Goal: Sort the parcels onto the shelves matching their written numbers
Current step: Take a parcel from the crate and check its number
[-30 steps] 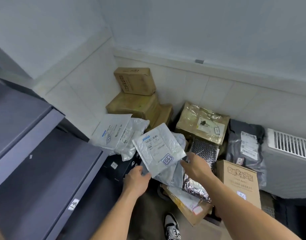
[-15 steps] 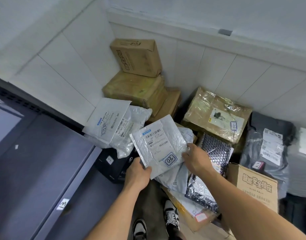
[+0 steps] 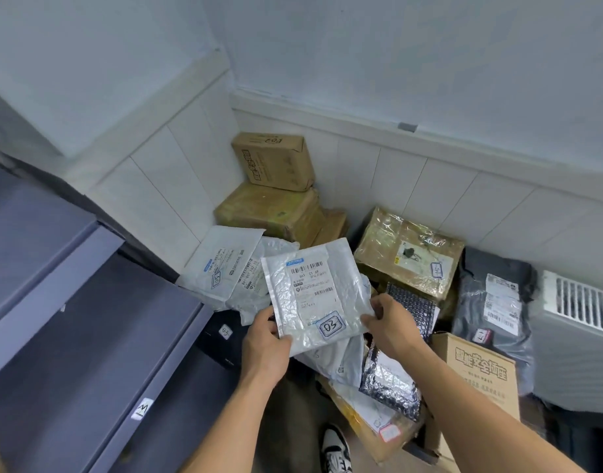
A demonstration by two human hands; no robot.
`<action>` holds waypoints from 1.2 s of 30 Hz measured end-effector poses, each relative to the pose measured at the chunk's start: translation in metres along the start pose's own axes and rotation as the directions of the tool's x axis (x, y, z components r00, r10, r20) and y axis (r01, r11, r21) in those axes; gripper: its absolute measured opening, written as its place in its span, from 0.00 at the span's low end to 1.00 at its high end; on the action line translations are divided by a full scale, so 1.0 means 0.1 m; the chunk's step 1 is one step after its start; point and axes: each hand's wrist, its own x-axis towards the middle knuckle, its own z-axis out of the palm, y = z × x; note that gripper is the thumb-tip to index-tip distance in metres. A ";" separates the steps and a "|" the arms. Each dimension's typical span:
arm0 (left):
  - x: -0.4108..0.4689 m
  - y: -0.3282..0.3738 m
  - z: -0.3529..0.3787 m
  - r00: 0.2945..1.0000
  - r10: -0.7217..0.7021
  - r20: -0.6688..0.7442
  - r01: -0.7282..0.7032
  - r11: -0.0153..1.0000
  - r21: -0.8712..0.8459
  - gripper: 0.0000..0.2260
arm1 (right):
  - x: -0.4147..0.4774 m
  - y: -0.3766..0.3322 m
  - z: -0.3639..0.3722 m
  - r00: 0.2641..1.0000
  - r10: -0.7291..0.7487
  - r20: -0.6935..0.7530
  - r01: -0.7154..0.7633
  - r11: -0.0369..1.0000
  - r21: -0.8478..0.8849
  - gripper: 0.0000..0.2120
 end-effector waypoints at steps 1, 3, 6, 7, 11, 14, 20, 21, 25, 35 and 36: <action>-0.07 0.04 -0.06 1.000 0.029 -0.010 -0.029 0.999 -0.020 0.22 | -0.09 -0.04 -0.04 1.000 -0.009 -0.020 0.010 1.000 0.021 0.06; -0.23 0.10 -0.18 0.995 0.091 -0.032 -0.092 0.994 -0.057 0.23 | -0.31 -0.12 -0.10 0.998 -0.034 -0.059 0.039 0.996 0.076 0.06; -0.49 0.17 -0.38 0.983 0.178 -0.053 -0.182 0.978 -0.102 0.26 | -0.69 -0.22 -0.16 0.990 -0.069 -0.126 0.088 0.985 0.150 0.05; -0.58 0.19 -0.45 0.978 0.204 -0.053 -0.209 0.971 -0.117 0.27 | -0.83 -0.24 -0.17 0.985 -0.080 -0.150 0.104 0.981 0.163 0.05; -0.93 0.17 -0.70 0.951 0.302 -0.067 -0.309 0.935 -0.175 0.30 | -1.38 -0.35 -0.23 0.962 -0.123 -0.244 0.171 0.968 0.186 0.05; -1.19 0.13 -0.84 0.924 0.374 -0.084 -0.384 0.904 -0.188 0.31 | -1.74 -0.39 -0.25 0.944 -0.155 -0.291 0.214 0.959 0.184 0.06; -1.65 0.18 -1.09 0.870 0.468 -0.155 -0.492 0.843 -0.217 0.31 | -2.30 -0.50 -0.34 0.902 -0.246 -0.354 0.341 0.910 0.235 0.12; -1.72 0.19 -1.13 0.861 0.478 -0.172 -0.507 0.834 -0.219 0.31 | -2.37 -0.53 -0.37 0.893 -0.266 -0.363 0.365 0.900 0.238 0.13; -1.99 0.24 -1.26 0.826 0.507 -0.248 -0.557 0.801 -0.219 0.30 | -2.54 -0.58 -0.44 0.863 -0.324 -0.387 0.431 0.872 0.232 0.18; -2.69 0.21 -1.32 0.751 0.480 -0.453 -0.610 0.768 -0.196 0.32 | -2.85 -0.64 -0.69 0.781 -0.531 -0.330 0.602 0.780 0.172 0.24; -2.79 0.19 -1.30 0.744 0.469 -0.476 -0.609 0.769 -0.193 0.33 | -2.88 -0.62 -0.70 0.773 -0.552 -0.312 0.616 0.771 0.163 0.25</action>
